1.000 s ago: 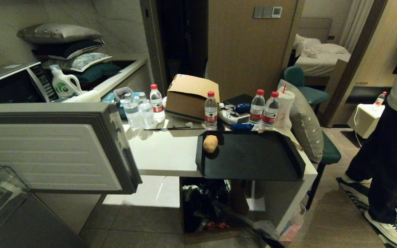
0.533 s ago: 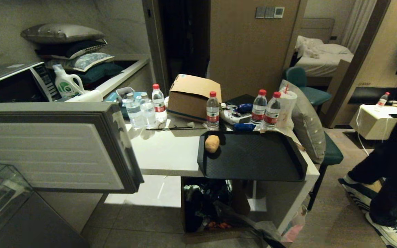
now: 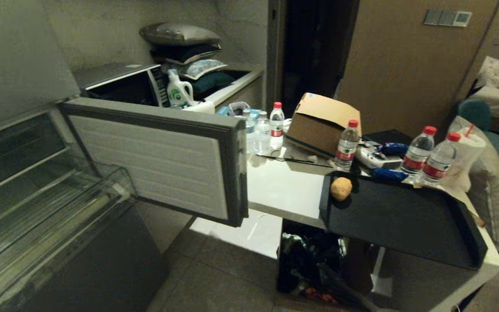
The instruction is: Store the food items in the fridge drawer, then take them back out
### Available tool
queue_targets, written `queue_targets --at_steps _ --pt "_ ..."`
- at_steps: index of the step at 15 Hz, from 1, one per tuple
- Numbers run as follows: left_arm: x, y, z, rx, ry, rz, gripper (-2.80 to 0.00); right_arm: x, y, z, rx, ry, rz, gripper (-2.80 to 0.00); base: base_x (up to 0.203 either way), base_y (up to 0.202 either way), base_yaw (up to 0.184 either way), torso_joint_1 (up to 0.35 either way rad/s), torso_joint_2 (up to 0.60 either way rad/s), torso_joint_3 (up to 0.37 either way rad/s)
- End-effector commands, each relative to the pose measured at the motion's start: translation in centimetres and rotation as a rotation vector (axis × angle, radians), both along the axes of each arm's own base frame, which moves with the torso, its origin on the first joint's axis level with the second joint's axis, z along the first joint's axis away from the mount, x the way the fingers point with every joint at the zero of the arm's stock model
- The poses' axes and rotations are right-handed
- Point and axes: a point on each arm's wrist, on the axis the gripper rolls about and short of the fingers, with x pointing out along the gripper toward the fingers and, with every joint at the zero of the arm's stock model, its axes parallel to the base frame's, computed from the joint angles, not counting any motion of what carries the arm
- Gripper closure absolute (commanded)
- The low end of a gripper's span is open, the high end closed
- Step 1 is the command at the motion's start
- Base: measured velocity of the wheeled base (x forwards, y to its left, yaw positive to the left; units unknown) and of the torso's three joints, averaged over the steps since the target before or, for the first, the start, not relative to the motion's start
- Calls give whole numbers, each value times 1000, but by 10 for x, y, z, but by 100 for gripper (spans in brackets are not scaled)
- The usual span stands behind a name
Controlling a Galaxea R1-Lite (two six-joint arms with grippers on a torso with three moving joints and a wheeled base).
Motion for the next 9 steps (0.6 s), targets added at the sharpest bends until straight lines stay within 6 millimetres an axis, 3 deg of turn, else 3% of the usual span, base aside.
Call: queue_targets --at_steps 1,9 --pt "0 0 0 0 3 0 0 3 0 -8 -1 31 1 0 2 -4 183 -1 4 4" --pt "0 0 0 0 1 0 0 3 0 -8 -9 31 0 0 2 -9 176 2 3 3"
